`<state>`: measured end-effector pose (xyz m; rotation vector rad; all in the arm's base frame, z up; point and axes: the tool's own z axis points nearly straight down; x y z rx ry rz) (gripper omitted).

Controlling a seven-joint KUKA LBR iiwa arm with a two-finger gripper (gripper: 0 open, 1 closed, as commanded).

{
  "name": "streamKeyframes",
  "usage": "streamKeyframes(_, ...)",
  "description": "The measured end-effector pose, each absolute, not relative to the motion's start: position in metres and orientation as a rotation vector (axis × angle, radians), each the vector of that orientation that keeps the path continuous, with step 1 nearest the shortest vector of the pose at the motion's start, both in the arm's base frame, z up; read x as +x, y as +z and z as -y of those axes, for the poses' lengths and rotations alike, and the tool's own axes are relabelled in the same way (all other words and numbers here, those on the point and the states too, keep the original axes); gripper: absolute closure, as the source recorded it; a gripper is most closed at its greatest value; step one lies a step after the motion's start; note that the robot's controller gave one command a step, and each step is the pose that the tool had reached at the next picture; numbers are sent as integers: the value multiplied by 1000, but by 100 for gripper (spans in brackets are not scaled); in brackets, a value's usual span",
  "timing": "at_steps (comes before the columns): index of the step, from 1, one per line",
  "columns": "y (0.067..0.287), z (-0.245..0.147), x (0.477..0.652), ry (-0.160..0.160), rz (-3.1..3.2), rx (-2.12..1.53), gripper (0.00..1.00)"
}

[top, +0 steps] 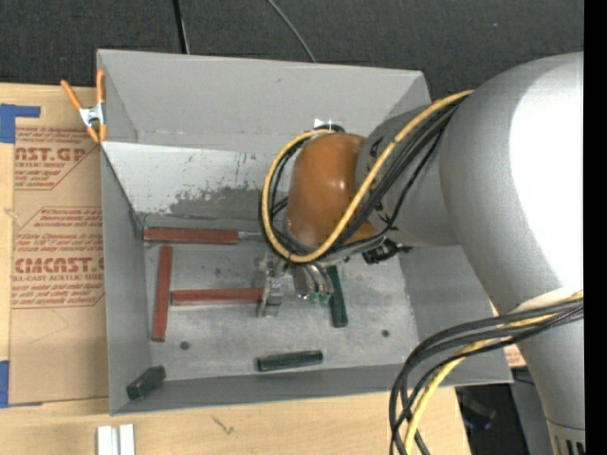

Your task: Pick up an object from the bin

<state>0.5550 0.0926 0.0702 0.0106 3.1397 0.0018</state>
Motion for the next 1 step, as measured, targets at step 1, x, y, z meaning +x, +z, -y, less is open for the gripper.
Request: streamKeyframes(1,254,-101,533,0,-3121,-369,100)
